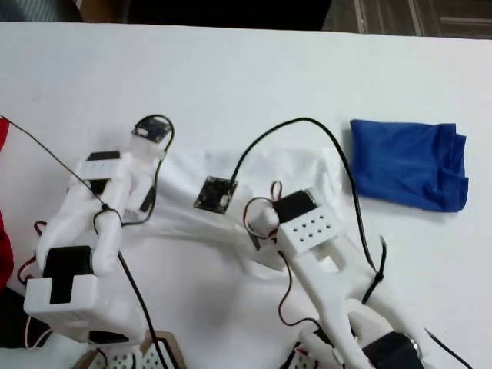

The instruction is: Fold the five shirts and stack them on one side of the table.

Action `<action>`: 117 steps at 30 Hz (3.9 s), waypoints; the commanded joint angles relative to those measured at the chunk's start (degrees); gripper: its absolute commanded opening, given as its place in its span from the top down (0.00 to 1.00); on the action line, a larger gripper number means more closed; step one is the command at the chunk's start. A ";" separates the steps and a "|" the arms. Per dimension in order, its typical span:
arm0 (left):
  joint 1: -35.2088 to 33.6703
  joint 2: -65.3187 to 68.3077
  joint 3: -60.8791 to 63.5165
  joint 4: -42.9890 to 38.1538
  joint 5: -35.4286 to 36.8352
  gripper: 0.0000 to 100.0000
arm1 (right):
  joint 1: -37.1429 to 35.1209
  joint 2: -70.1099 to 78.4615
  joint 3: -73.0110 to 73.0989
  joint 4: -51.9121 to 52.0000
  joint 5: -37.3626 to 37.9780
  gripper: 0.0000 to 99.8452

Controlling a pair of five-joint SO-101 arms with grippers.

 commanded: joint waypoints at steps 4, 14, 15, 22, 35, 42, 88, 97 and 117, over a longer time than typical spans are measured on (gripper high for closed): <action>-0.79 -0.79 0.13 -1.32 -0.44 0.97 | -4.09 -4.88 1.41 2.68 0.00 0.98; -0.79 -0.79 0.13 -1.32 -0.44 0.97 | -5.14 -4.44 12.04 -9.10 -0.09 0.97; -0.79 -0.79 0.13 -1.32 -0.44 0.97 | -5.14 -4.44 12.66 -9.71 -0.26 0.97; -0.79 -0.79 0.13 -1.32 -0.44 0.97 | -5.32 -4.97 10.55 -4.53 -0.26 0.78; -0.79 -0.79 0.13 -1.32 -0.44 0.97 | -5.41 -4.44 16.35 -7.34 -0.26 0.68; -0.79 -0.79 0.13 -1.32 -0.44 0.97 | -4.09 -3.82 23.65 -20.53 -0.09 0.68; -0.70 -0.79 0.13 -1.32 -0.44 0.97 | 11.82 43.12 -52.84 4.26 11.34 0.93; -0.70 -0.79 0.13 -1.32 -0.44 0.97 | 13.85 50.59 -63.03 5.05 11.34 0.70; -0.70 -0.79 0.04 -1.32 -0.44 0.97 | 11.21 39.78 -59.78 21.58 8.53 0.98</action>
